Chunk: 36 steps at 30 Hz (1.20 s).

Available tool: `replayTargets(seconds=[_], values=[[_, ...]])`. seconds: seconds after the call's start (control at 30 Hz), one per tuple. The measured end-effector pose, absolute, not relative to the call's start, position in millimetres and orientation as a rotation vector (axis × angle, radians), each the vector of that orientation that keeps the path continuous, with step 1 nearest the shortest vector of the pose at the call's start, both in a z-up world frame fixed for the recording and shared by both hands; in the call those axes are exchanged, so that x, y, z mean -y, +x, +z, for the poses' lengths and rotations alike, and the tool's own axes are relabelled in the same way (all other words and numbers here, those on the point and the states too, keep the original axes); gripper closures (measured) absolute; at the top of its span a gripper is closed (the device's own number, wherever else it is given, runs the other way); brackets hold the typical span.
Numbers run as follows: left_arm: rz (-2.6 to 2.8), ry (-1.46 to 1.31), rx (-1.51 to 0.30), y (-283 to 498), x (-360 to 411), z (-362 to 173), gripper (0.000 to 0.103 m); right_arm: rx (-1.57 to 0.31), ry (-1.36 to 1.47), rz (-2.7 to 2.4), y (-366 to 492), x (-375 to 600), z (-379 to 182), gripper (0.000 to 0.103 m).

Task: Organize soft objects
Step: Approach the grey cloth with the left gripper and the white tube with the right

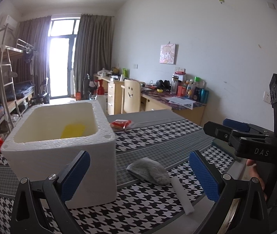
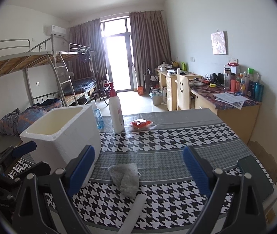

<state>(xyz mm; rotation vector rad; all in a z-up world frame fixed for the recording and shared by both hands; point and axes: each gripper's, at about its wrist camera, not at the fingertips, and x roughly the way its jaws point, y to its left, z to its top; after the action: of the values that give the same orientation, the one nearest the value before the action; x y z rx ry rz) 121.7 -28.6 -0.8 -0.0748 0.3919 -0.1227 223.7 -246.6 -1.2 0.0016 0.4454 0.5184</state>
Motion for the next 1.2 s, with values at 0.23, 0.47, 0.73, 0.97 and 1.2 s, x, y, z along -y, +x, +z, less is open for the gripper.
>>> replayTargets(seconds=[0.23, 0.47, 0.73, 0.97, 1.2], values=[[-0.170, -0.077, -0.399, 123, 37, -7, 0.001, -0.467, 0.010, 0.494, 223, 254, -8, 0.009], [-0.202, -0.078, -0.414, 131, 44, -15, 0.001, -0.495, 0.014, 0.474, 221, 260, -17, 0.009], [-0.219, -0.064, -0.449, 142, 52, -24, 0.001, -0.519, 0.015, 0.463, 222, 264, -26, 0.009], [-0.235, -0.064, -0.477, 150, 56, -31, 0.001, -0.528, -0.001, 0.455, 219, 265, -31, 0.009], [-0.234, -0.060, -0.492, 157, 60, -35, 0.001, -0.538, -0.008, 0.444, 219, 270, -39, 0.009]])
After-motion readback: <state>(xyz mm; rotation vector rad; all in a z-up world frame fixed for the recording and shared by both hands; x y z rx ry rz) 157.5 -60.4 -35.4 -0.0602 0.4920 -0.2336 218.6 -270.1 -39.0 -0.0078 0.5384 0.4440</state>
